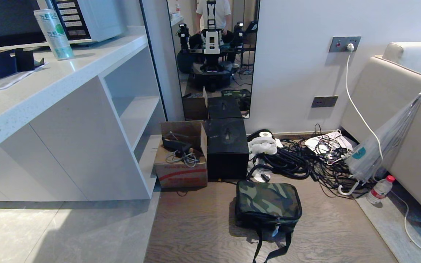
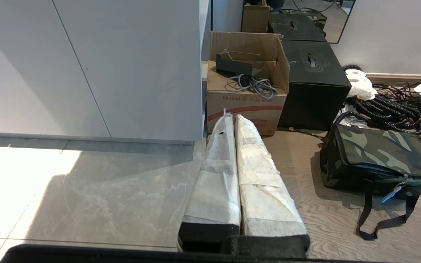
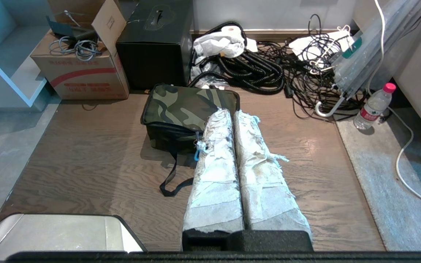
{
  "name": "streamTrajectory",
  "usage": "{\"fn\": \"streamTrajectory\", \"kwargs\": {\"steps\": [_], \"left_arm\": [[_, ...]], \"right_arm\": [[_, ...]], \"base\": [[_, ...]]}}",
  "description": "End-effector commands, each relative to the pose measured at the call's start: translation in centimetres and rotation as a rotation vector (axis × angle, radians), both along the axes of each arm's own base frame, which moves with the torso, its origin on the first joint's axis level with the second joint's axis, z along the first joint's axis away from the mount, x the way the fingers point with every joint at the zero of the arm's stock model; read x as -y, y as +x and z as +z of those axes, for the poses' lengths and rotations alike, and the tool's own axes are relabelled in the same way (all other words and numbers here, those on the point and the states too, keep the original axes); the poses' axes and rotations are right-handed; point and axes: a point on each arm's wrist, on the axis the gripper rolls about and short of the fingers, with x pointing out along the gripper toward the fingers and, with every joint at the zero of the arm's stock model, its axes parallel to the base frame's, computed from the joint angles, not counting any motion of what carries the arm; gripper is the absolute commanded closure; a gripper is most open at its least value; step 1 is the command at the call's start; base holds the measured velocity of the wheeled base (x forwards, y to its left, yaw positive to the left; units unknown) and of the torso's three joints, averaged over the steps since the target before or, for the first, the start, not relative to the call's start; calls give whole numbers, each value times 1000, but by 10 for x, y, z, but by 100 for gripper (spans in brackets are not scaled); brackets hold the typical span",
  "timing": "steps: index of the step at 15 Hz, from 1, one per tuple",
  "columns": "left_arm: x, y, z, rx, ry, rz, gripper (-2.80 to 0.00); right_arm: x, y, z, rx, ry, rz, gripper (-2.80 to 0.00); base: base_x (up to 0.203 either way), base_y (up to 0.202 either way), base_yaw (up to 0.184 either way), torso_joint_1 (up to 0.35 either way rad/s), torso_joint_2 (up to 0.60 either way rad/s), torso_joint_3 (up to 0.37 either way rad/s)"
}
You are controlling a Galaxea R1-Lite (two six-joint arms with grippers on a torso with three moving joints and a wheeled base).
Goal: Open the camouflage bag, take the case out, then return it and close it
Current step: Open the top of the storage box
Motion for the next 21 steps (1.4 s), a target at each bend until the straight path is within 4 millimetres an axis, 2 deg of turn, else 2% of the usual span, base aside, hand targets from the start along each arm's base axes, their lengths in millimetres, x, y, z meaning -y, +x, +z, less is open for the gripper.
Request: {"fn": "streamTrajectory", "kwargs": {"steps": [1,21], "left_arm": [[0,0,0,-1,-1,0,0],[0,0,0,-1,-1,0,0]], "right_arm": [[0,0,0,-2,-1,1,0],[0,0,0,-2,1,1,0]], "base": [[0,0,0,0,0,0],[0,0,0,0,0,0]]}}
